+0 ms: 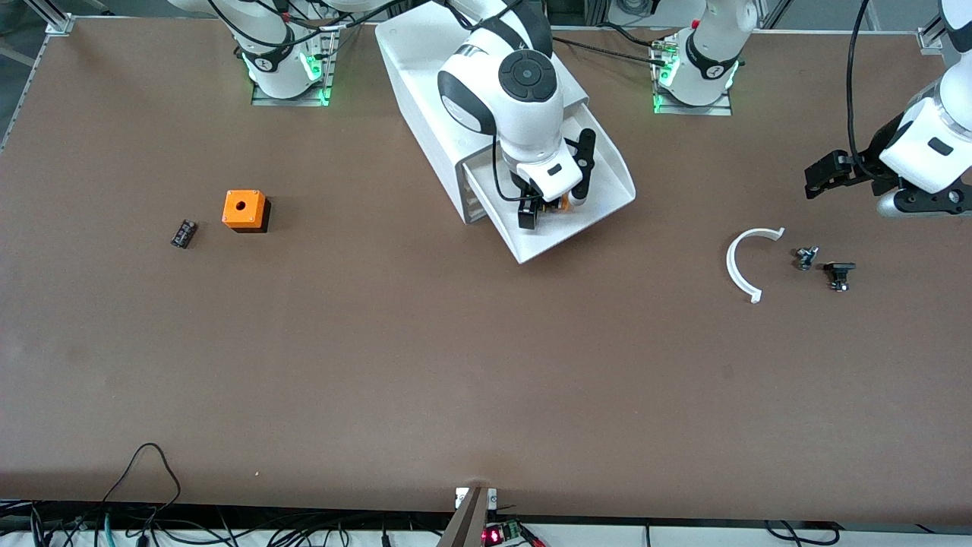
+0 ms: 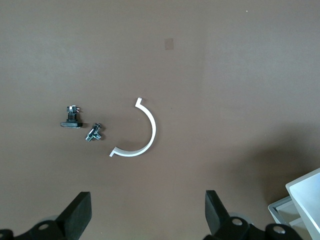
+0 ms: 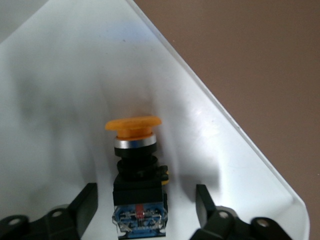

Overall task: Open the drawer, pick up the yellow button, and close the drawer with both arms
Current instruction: 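Lower the right gripper onto the yellow-capped button and close it, then lift the yellow button out of the drawer with the right gripper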

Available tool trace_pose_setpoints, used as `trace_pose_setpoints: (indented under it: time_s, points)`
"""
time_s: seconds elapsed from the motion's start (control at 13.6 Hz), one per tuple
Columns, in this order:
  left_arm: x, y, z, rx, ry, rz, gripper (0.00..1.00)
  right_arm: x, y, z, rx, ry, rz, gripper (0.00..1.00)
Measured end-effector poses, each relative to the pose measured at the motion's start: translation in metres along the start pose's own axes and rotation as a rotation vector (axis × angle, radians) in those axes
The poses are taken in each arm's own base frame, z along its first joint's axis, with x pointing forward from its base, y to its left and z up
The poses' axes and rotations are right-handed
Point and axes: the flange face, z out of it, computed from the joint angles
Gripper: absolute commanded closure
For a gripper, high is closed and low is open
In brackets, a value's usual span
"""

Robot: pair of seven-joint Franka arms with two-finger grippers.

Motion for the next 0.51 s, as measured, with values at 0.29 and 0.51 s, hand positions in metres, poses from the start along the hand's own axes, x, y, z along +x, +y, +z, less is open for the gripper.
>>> trace_pose_setpoints:
  time_s: [0.29, 0.51]
  points:
    - [0.0, 0.0, 0.0, 0.0, 0.0, 0.0, 0.0, 0.0044, -0.0074, -0.0013, -0.029, -0.012, -0.028, 0.61]
    - [0.0, 0.0, 0.0, 0.0, 0.0, -0.001, 0.0, 0.0048, -0.0067, -0.0046, -0.037, -0.01, -0.031, 0.7]
